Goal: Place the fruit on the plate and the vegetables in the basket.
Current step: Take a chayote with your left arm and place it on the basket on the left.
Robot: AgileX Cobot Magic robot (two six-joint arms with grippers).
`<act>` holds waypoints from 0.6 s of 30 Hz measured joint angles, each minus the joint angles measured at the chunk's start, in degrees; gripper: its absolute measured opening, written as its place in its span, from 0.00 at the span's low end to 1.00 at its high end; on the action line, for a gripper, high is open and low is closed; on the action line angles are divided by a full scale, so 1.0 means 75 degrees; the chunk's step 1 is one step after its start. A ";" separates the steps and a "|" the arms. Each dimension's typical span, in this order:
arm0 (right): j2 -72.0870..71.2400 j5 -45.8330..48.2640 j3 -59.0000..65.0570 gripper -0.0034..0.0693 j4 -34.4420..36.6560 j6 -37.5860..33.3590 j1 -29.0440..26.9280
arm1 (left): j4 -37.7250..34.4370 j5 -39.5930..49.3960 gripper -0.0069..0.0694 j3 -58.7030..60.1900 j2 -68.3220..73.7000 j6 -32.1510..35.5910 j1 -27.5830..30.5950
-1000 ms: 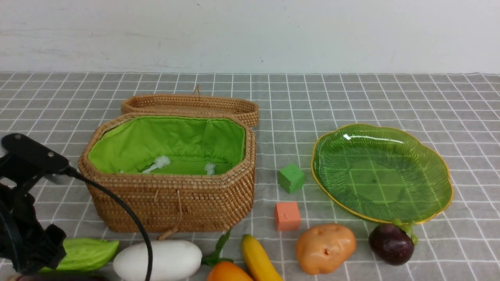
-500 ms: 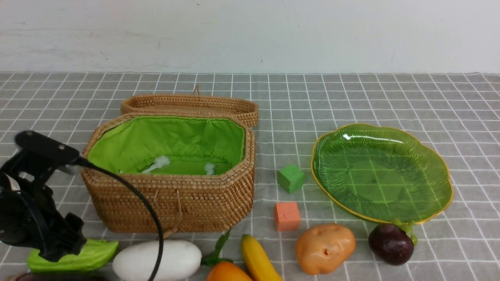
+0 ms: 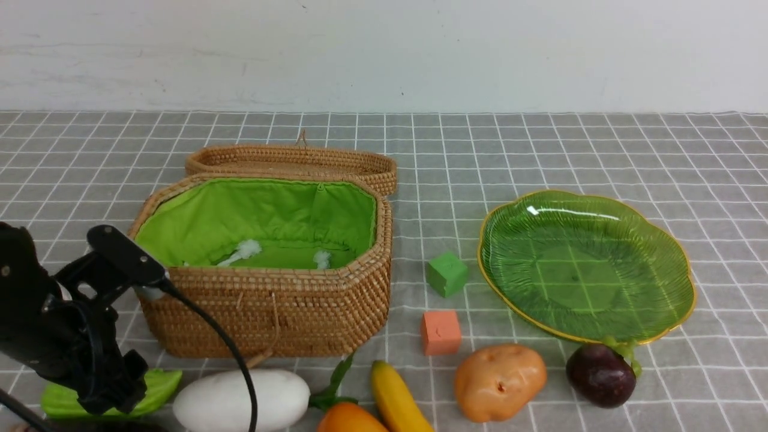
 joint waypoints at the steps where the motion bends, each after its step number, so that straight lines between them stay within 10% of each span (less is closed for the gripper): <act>1: 0.0000 0.0000 0.0000 0.38 0.0000 0.0000 0.0000 | 0.0020 -0.0002 0.79 0.0000 0.0020 -0.0001 0.0000; 18: 0.0000 0.0000 0.0000 0.38 -0.0094 0.0000 0.0000 | 0.0292 -0.0140 0.67 -0.0116 0.0806 -0.0001 0.0000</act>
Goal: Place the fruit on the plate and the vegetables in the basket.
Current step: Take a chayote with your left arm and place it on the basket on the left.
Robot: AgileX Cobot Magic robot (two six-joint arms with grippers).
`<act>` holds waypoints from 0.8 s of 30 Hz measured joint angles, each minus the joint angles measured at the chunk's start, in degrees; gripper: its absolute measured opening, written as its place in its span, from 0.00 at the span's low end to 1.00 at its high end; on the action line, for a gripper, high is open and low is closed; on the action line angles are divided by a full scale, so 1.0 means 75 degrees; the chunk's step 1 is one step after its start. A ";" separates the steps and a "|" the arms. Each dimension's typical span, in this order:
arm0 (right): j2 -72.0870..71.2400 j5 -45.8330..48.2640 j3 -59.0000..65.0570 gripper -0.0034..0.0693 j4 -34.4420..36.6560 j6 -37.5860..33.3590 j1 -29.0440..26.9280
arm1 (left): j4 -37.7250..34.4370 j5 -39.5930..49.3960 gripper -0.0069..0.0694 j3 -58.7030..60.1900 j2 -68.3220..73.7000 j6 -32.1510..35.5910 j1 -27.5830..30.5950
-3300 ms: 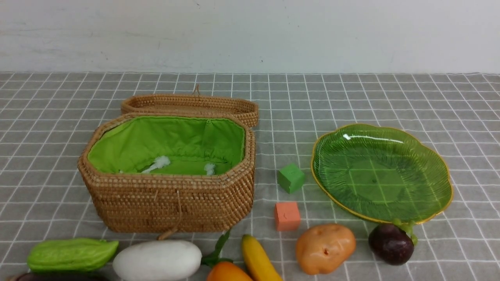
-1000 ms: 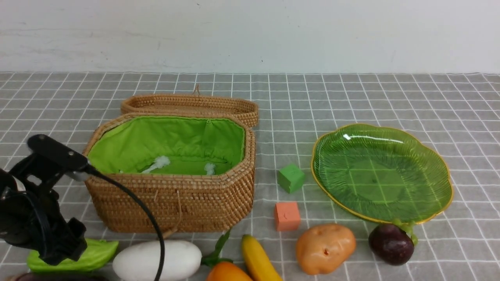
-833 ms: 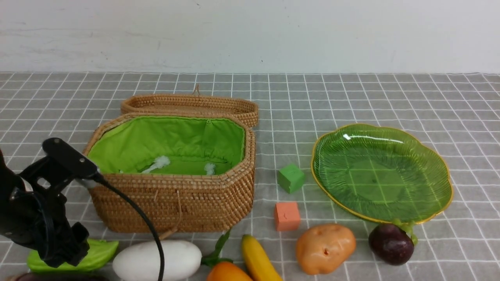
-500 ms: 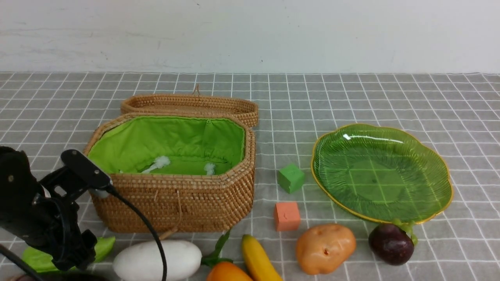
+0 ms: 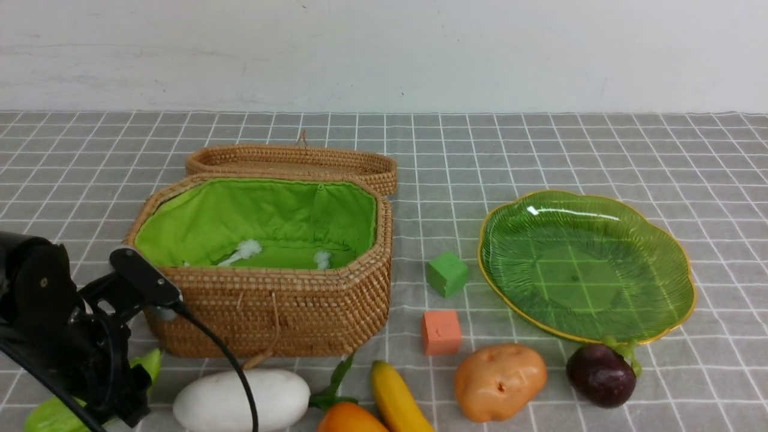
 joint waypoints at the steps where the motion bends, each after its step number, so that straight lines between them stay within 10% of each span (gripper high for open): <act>1: 0.0000 0.0000 0.0000 0.38 -0.0015 0.0000 0.0000 | 0.0006 0.0105 0.65 -0.0101 0.0000 0.0000 0.0000; 16: 0.0000 0.0000 0.0000 0.38 -0.0111 0.0000 0.0000 | -0.0081 0.3731 0.65 -0.1844 -0.1033 -0.0951 0.0000; 24: 0.0000 0.0000 0.0000 0.38 -0.0357 0.0000 0.0000 | -0.0383 0.2412 0.65 -0.1850 -0.2498 -0.0967 0.0000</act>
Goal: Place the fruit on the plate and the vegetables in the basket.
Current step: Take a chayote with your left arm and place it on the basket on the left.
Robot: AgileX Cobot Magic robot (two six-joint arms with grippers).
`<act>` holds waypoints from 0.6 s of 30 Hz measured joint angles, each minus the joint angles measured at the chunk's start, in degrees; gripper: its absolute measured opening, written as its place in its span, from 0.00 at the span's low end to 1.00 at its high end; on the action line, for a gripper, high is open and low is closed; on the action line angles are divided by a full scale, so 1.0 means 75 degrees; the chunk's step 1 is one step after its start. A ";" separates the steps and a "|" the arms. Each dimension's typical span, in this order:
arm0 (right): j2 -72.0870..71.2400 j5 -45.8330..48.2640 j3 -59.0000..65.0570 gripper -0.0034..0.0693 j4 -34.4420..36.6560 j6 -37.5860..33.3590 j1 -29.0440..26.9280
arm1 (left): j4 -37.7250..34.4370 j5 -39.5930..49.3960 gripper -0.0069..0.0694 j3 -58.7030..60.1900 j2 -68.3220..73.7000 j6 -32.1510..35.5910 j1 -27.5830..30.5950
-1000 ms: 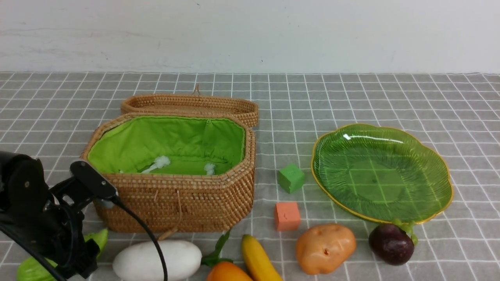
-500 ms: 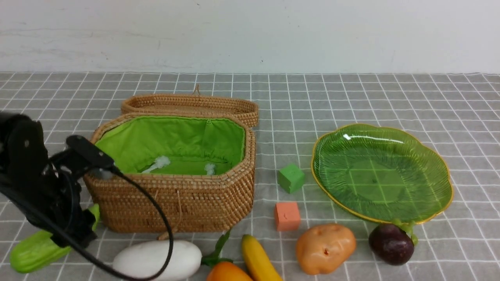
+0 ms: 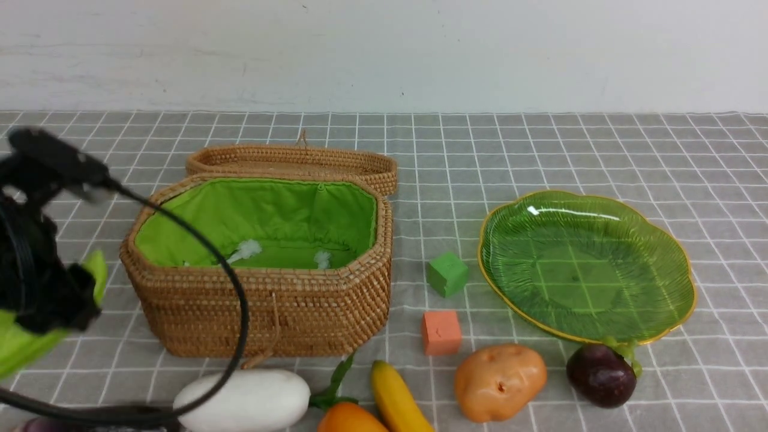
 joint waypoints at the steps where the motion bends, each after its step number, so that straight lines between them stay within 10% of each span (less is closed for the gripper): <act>1: 0.0000 0.0000 0.0000 0.38 -0.0009 0.0000 0.0000 | -0.0324 -0.0875 0.65 0.0000 -0.0154 0.0000 0.0000; 9: 0.0000 0.0000 0.0000 0.38 -0.0025 0.0000 0.0000 | -0.3621 -0.4500 0.65 0.0000 0.0380 0.0610 -0.0597; 18: 0.0000 0.0000 0.0000 0.38 -0.0035 0.0000 0.0000 | -0.4263 -0.6957 0.65 0.0000 0.1696 0.1222 -0.1693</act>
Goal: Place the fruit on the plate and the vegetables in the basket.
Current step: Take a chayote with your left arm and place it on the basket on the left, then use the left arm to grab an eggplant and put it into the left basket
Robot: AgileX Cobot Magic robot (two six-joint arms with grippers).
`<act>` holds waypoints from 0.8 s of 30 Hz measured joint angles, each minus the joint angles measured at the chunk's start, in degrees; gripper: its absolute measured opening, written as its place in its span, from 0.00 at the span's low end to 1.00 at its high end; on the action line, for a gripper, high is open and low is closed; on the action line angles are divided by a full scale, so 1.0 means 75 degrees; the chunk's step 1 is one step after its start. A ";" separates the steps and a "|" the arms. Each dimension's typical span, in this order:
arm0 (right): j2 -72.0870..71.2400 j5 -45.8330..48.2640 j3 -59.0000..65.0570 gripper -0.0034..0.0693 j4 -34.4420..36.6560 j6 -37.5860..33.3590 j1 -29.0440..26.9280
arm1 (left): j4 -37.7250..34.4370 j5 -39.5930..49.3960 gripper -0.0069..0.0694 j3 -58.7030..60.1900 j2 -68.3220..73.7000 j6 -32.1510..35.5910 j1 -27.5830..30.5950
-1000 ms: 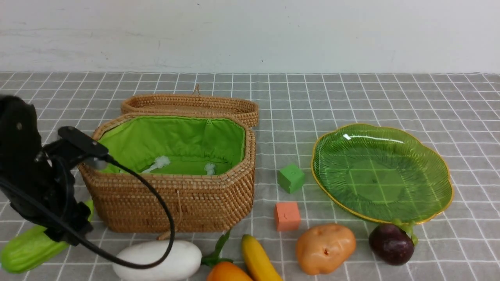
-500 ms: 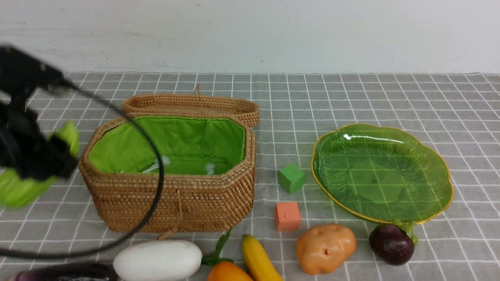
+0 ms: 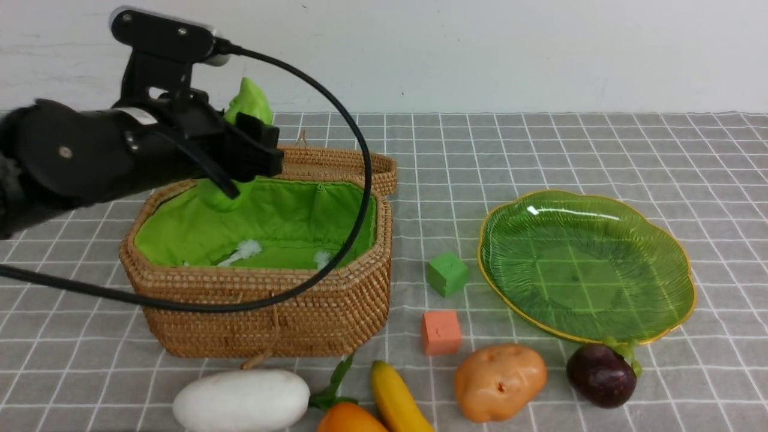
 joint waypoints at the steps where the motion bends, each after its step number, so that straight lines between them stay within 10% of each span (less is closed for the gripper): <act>1: 0.0000 0.0000 0.0000 0.38 0.0000 0.0000 0.0000 | -0.0063 -0.0087 0.66 0.0000 0.0042 -0.0021 0.0000; 10: 0.0000 0.0000 0.0000 0.38 0.0000 0.0000 0.0000 | -0.0448 -0.0230 0.96 0.0000 0.0060 -0.0024 0.0000; 16: 0.0000 0.0000 0.0000 0.38 0.0000 0.0000 0.0000 | -0.0492 0.0226 0.90 0.0000 0.0005 -0.0024 0.0000; 24: 0.0000 0.0000 0.0000 0.38 -0.0007 0.0000 0.0000 | 0.0617 0.4810 0.69 0.0000 -0.1059 0.0287 -0.0009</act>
